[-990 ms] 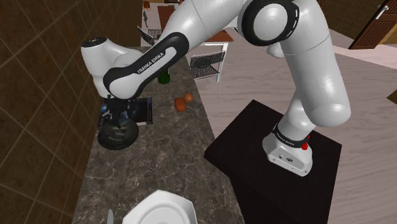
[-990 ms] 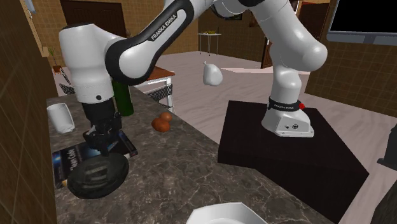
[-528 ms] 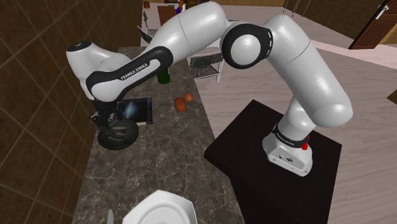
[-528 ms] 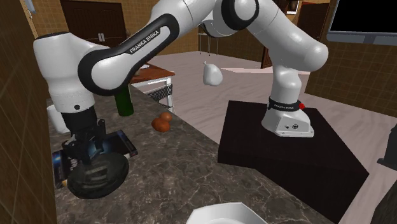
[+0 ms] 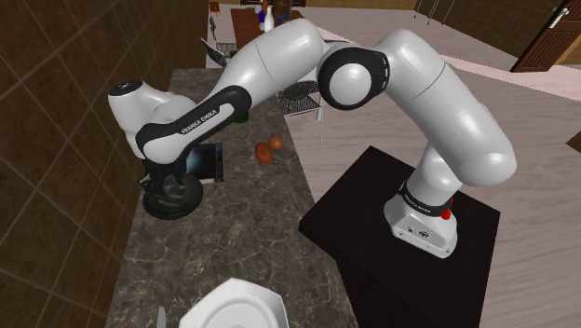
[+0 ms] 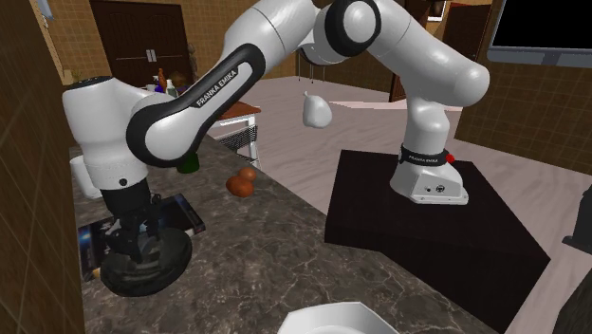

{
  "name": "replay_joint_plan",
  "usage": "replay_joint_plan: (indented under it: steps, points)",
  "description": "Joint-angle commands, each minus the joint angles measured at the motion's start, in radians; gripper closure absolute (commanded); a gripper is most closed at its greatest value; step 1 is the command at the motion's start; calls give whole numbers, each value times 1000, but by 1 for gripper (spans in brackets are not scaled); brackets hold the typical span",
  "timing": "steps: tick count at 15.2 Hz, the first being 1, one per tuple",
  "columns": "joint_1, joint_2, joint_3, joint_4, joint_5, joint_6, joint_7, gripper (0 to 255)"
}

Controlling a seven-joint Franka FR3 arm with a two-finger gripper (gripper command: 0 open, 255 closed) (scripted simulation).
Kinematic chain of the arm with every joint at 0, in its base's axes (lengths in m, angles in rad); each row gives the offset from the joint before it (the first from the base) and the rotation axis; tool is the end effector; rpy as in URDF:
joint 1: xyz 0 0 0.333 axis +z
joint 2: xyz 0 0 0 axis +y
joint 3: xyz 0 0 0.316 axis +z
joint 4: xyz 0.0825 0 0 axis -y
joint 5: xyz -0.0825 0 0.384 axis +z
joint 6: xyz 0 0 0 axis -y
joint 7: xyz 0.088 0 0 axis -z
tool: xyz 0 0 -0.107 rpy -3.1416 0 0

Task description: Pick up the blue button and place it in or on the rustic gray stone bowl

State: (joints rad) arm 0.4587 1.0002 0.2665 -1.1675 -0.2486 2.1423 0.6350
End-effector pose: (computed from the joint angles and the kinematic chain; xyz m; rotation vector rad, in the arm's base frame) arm 0.6153 0.4515 0.1923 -3.1217 -0.1647 0.0054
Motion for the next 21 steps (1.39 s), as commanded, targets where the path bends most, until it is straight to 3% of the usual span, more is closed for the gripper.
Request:
replay_joint_plan:
  steps: [1,8,9,14,18,21]
  points:
    - [2,14,-2,9,-2,5,0,255]
    - [2,14,-2,9,-1,5,0,255]
    - [2,14,-2,9,-1,5,0,0]
    - [2,14,-2,9,-1,5,0,0]
    - [-7,-66,11,-3,11,-63,-4,0]
    - [-7,-66,11,-3,11,-63,-4,0]
